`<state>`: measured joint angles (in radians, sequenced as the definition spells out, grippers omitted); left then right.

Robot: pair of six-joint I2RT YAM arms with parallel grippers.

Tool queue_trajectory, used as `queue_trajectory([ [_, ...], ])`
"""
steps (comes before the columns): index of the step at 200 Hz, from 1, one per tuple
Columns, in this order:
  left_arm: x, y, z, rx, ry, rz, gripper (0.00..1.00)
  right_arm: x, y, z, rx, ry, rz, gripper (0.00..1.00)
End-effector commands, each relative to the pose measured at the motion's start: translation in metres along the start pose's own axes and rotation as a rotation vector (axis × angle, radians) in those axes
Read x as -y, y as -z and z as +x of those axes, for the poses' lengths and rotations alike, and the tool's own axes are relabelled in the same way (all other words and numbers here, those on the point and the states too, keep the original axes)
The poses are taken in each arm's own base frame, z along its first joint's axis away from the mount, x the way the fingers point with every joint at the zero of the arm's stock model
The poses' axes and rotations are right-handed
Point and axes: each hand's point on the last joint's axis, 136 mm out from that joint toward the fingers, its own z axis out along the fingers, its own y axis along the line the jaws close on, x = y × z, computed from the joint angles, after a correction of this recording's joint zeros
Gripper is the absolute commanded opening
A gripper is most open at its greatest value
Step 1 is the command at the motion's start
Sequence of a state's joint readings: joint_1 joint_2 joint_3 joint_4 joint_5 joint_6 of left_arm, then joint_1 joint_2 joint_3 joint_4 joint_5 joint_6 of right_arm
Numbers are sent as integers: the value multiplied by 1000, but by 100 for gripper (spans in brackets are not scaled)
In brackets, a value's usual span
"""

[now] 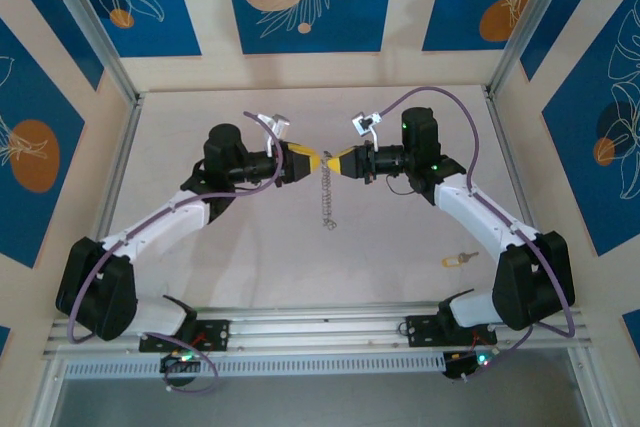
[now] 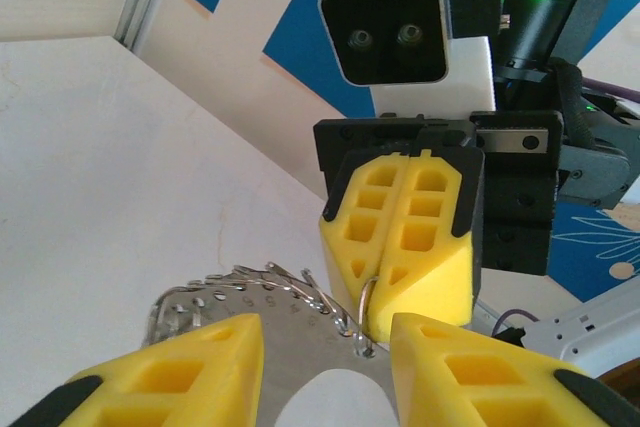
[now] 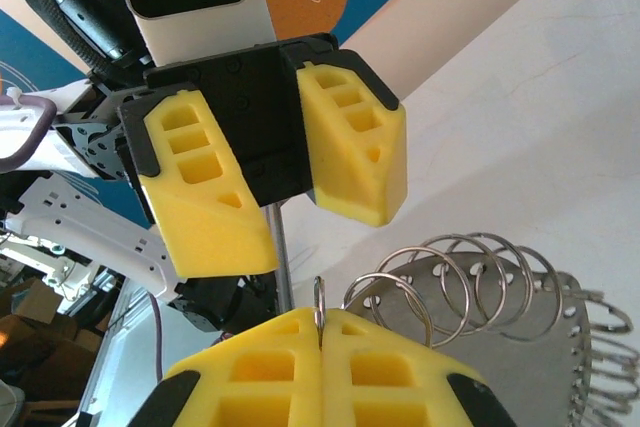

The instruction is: Put the keys on the keyring

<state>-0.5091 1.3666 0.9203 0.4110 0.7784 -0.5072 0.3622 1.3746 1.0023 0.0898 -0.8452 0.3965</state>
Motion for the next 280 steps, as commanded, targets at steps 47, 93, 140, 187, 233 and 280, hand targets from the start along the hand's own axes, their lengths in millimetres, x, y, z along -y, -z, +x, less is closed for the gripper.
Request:
queue_trajectory([
  [47,11,-8,9,-13,-5,64,38,-5,-2,-8,9,17,-21,0],
  [93,12,-12,12,-15,-2,77,37,-4,-2,-8,9,16,-19,0],
  [140,15,-15,10,-11,-7,91,29,-3,-3,-6,8,11,-16,0],
  [187,18,-20,12,-12,-6,110,19,-2,-3,-5,9,9,-13,0],
  [233,19,-22,13,-9,-9,119,11,0,-3,-4,7,6,-14,0],
  [280,19,-24,11,3,-20,119,0,2,-1,-6,16,-2,-3,2],
])
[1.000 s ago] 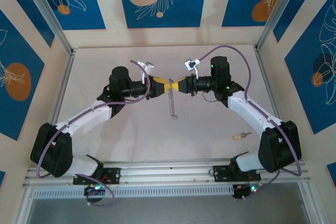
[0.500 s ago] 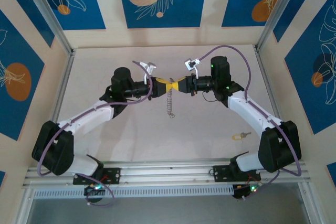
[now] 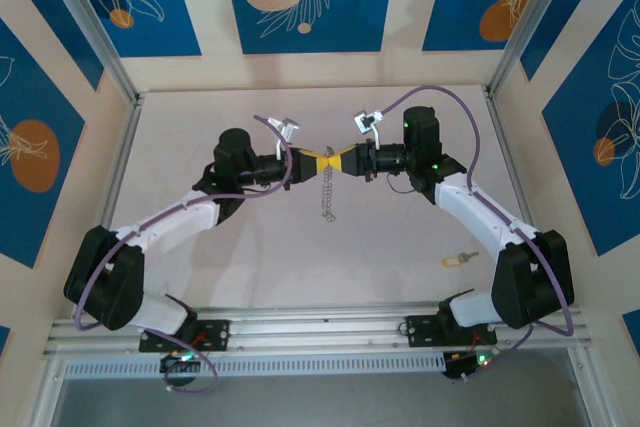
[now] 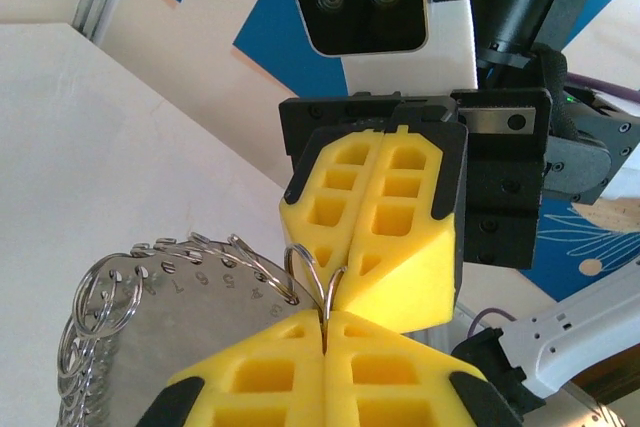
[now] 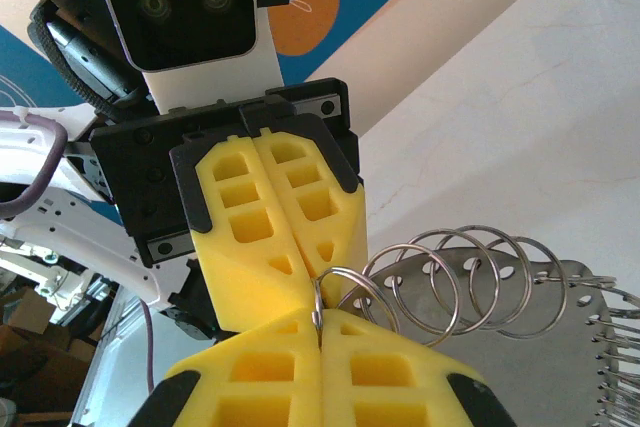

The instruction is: Put the keys on the keyring

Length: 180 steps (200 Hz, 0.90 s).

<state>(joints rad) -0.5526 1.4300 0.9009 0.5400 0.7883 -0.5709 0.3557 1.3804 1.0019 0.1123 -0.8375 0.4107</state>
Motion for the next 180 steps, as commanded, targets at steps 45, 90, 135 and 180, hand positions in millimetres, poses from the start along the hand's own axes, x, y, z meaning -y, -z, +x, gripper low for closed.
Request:
queue_trajectory([
  [45,17,1,-7,21,-137,8,0,2,41,-19,126,-35,65,40],
  [90,30,8,-23,49,-279,-11,0,16,63,-22,230,-120,222,48],
  [135,47,13,-44,145,-420,22,0,23,68,-23,302,-154,261,49],
  [180,66,20,-70,274,-539,43,0,12,71,-31,324,-96,253,49],
])
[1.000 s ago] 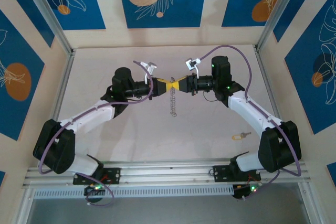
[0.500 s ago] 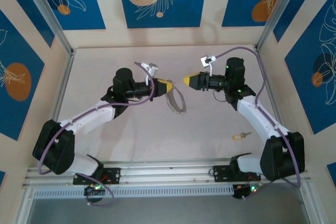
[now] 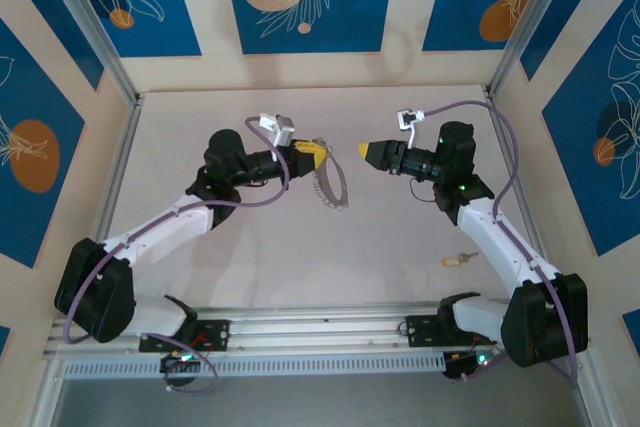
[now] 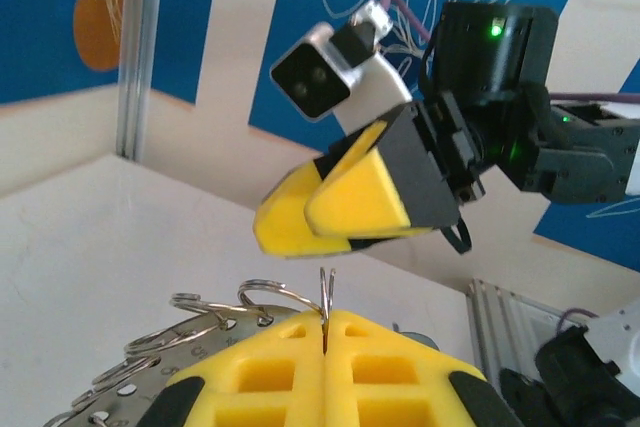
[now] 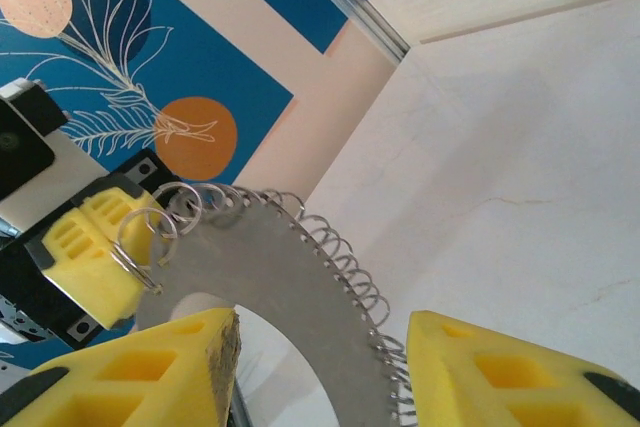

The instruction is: Put the keys on the keyring

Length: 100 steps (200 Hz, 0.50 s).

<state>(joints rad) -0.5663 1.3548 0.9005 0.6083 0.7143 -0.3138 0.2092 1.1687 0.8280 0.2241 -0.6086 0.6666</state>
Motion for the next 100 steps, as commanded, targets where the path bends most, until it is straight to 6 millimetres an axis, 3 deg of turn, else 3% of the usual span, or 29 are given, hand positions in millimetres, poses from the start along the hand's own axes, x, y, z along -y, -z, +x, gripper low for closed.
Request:
queue_trajectory([
  [1,23,6,-51,168,-180,37,0,-16,5,-10,46,48,-24,49],
  [50,26,10,-71,262,-195,29,0,-41,6,-16,68,126,-108,48],
  [100,30,9,-76,312,-192,75,0,-72,0,-19,61,227,-213,47],
])
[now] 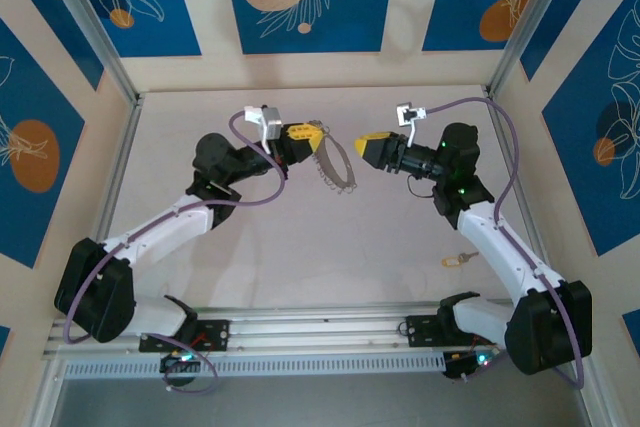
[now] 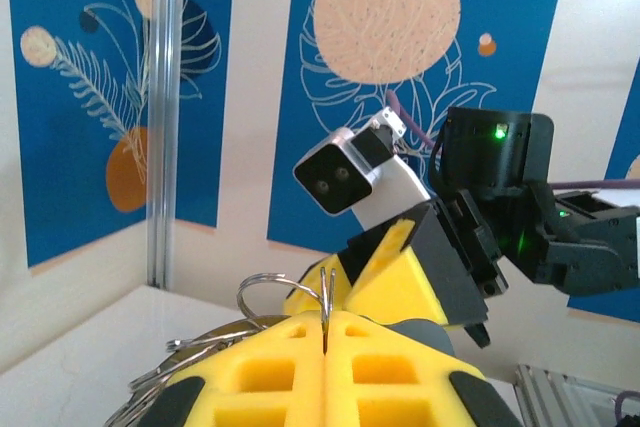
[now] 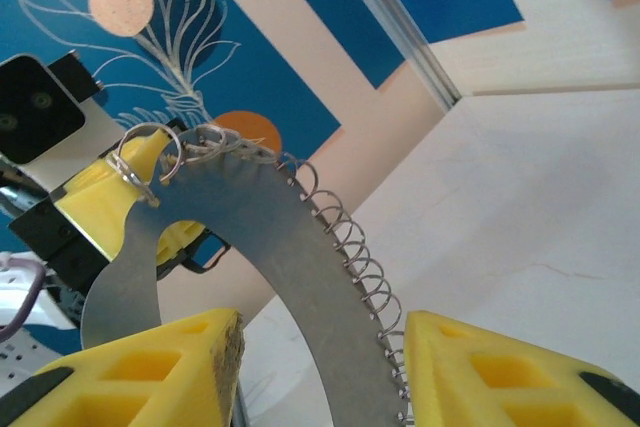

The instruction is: Put the keys on the keyring

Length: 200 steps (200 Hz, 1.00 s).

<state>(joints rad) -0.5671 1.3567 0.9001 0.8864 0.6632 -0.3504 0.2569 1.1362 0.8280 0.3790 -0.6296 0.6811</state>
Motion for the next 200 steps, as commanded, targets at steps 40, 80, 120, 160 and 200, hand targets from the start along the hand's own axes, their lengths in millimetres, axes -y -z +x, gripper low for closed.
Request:
queue_trajectory([
  [40,16,-6,-22,92,22,99,0,-49,-6,-19,16,162,-155,44],
  [80,17,-12,-14,66,121,150,0,-66,-6,-24,10,205,-210,44],
  [120,21,-17,-11,41,196,209,0,-75,-10,-23,-24,219,-248,43],
  [160,24,-19,-14,33,219,237,0,-79,-14,-19,-49,218,-260,41],
  [200,29,-19,-16,27,229,255,0,-77,-16,-19,-52,213,-253,37],
])
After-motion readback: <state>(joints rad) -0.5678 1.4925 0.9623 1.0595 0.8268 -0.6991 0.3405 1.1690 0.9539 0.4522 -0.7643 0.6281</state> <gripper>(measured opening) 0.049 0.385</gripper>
